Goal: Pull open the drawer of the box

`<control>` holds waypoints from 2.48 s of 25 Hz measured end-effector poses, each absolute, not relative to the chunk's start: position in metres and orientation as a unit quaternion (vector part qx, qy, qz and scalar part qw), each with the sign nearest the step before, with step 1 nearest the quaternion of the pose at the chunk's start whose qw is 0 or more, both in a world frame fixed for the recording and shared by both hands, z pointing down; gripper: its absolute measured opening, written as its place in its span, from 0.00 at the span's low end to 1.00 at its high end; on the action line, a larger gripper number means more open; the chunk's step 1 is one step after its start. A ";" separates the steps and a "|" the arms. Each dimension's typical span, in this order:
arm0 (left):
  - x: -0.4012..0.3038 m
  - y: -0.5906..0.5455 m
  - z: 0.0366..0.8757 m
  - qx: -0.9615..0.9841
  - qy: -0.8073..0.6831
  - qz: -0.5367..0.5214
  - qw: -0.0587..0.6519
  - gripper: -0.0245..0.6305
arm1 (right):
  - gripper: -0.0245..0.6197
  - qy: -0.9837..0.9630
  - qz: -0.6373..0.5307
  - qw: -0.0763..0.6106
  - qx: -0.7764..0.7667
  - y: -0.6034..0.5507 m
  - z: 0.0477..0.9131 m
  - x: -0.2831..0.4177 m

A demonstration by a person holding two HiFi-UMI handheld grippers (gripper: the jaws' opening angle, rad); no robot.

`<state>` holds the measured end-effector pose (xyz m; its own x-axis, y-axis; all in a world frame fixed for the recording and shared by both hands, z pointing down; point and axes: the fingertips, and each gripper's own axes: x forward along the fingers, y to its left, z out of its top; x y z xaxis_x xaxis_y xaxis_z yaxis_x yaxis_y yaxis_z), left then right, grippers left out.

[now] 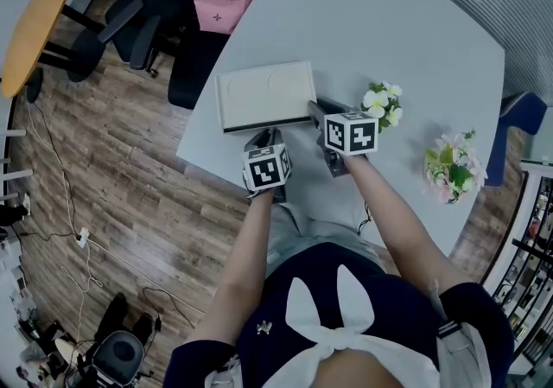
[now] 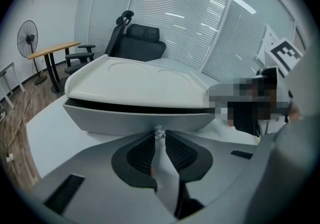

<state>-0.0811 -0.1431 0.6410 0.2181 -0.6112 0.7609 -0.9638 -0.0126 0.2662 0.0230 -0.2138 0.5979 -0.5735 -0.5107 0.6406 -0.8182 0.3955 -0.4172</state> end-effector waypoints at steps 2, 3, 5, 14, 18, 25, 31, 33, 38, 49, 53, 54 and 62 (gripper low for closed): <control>-0.081 -0.141 0.641 0.675 -0.583 0.225 0.392 0.15 | 0.17 -0.808 0.366 0.210 0.412 -0.214 0.597 0.023; -0.081 -0.141 0.641 0.675 -0.583 0.225 0.392 0.15 | 0.17 -0.807 0.366 0.211 0.413 -0.214 0.597 0.024; -0.081 -0.140 0.642 0.676 -0.582 0.226 0.393 0.15 | 0.17 -0.805 0.364 0.214 0.416 -0.215 0.596 0.024; -0.082 -0.137 0.640 0.677 -0.580 0.230 0.390 0.15 | 0.17 -0.804 0.358 0.222 0.420 -0.216 0.593 0.023; -0.083 -0.137 0.640 0.677 -0.579 0.232 0.391 0.15 | 0.17 -0.803 0.358 0.225 0.421 -0.217 0.593 0.022; -0.081 -0.133 0.641 0.678 -0.577 0.235 0.391 0.15 | 0.17 -0.802 0.358 0.227 0.420 -0.217 0.594 0.024; -0.080 -0.130 0.641 0.680 -0.573 0.240 0.388 0.15 | 0.17 -0.802 0.358 0.228 0.419 -0.217 0.594 0.022; -0.080 -0.128 0.640 0.682 -0.572 0.242 0.386 0.15 | 0.17 -0.803 0.358 0.227 0.419 -0.216 0.593 0.023; -0.079 -0.126 0.640 0.684 -0.570 0.245 0.385 0.15 | 0.17 -0.803 0.356 0.228 0.420 -0.217 0.593 0.023; -0.078 -0.118 0.642 0.685 -0.568 0.249 0.383 0.15 | 0.17 -0.803 0.351 0.230 0.423 -0.218 0.595 0.024; -0.076 -0.113 0.643 0.685 -0.568 0.249 0.382 0.15 | 0.17 -0.804 0.348 0.232 0.423 -0.218 0.595 0.024; -0.075 -0.112 0.643 0.685 -0.569 0.249 0.382 0.15 | 0.17 -0.804 0.348 0.232 0.423 -0.218 0.595 0.025; -0.076 -0.104 0.642 0.686 -0.568 0.249 0.380 0.15 | 0.17 -0.803 0.344 0.235 0.425 -0.217 0.594 0.023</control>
<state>-0.0761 -0.1035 0.6418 0.2298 -0.5906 0.7735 -0.9690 -0.0647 0.2385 0.0227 -0.2174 0.5938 -0.5281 -0.5207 0.6708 -0.8449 0.4015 -0.3535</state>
